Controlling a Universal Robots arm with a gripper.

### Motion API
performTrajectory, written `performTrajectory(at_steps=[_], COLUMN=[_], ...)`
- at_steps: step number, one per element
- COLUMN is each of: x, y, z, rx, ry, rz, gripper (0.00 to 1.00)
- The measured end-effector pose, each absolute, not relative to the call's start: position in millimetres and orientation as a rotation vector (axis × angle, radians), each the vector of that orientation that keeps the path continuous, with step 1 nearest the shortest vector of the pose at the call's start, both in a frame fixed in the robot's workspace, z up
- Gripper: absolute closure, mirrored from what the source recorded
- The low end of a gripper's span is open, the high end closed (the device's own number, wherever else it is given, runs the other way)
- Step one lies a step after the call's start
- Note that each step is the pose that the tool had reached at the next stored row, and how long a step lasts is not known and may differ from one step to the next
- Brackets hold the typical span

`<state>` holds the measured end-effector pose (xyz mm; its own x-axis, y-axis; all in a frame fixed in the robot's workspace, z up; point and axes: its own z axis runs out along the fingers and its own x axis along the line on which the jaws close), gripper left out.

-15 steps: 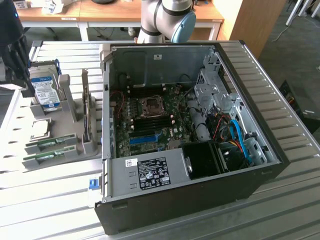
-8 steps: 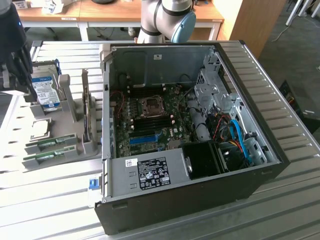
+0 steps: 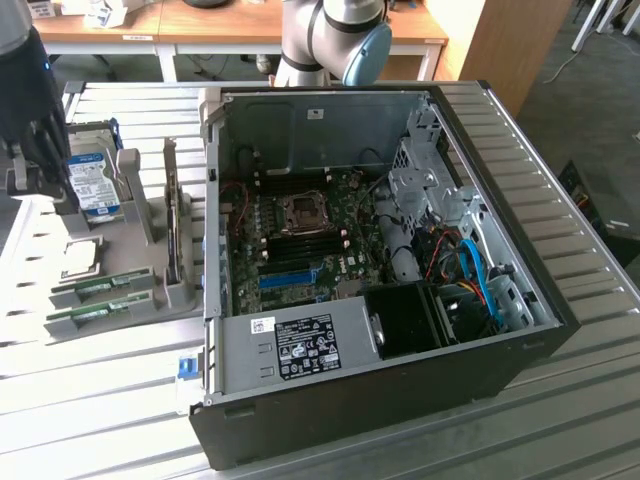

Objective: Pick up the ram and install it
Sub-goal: 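Pick up the ram and move it above insertion slot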

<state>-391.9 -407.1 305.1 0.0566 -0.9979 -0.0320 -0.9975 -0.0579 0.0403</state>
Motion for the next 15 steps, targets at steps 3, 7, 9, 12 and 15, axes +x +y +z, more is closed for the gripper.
performTrajectory(at_steps=[3,7,9,12,15], x=[-391.8,-391.8,-391.8,-391.8,-391.8], y=[-407.1,-407.1,-407.1,-407.1,-407.1], z=[299.6,294.9,294.9,294.9,294.9], rx=[2.279,2.279,2.279,2.279,2.279], ry=[-2.151,-2.151,-2.151,-2.151,-2.151], rz=[-0.080,-0.080,-0.080,-0.080,-0.080], gripper=[0.89,0.89,0.89,0.89,0.89])
